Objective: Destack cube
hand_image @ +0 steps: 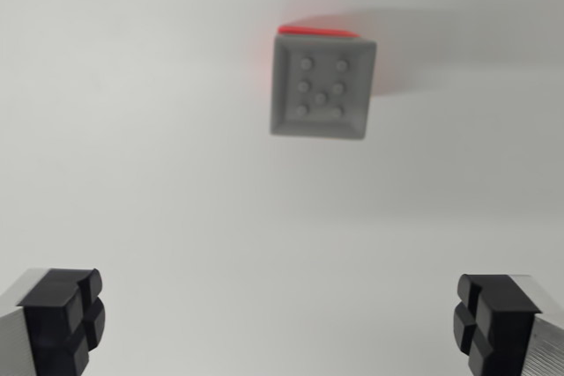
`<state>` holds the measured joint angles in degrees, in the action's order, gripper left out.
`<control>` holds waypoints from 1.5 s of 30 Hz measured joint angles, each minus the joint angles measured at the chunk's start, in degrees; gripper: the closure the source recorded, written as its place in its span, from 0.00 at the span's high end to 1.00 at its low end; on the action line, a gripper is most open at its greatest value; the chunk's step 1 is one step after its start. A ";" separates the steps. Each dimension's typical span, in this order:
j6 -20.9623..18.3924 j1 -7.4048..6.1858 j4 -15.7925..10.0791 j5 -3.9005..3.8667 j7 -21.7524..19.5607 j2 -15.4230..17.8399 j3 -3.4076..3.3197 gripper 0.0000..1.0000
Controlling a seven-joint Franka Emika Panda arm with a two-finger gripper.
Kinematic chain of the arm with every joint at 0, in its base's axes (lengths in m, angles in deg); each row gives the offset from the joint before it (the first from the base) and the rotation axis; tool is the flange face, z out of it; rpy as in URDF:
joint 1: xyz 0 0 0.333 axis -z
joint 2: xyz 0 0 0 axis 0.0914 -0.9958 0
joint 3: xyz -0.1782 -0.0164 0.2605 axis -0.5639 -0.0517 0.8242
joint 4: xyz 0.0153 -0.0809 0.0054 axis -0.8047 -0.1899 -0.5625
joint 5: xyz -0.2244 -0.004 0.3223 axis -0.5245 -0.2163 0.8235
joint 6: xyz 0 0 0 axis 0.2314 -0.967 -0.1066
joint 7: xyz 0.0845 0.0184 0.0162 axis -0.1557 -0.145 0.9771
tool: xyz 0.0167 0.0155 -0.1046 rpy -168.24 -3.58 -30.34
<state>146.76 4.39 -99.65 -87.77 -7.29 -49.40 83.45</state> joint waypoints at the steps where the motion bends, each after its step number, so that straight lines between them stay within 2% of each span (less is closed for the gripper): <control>1: 0.44 0.06 0.05 0.04 -0.05 -0.45 -0.05 1.00; 20: 7.84 1.17 3.08 1.25 -0.94 -10.39 -0.85 1.00; 45: 17.50 1.23 2.71 1.46 -0.97 -19.62 -0.86 1.00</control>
<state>164.26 5.62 -96.93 -86.30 -8.26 -69.02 82.59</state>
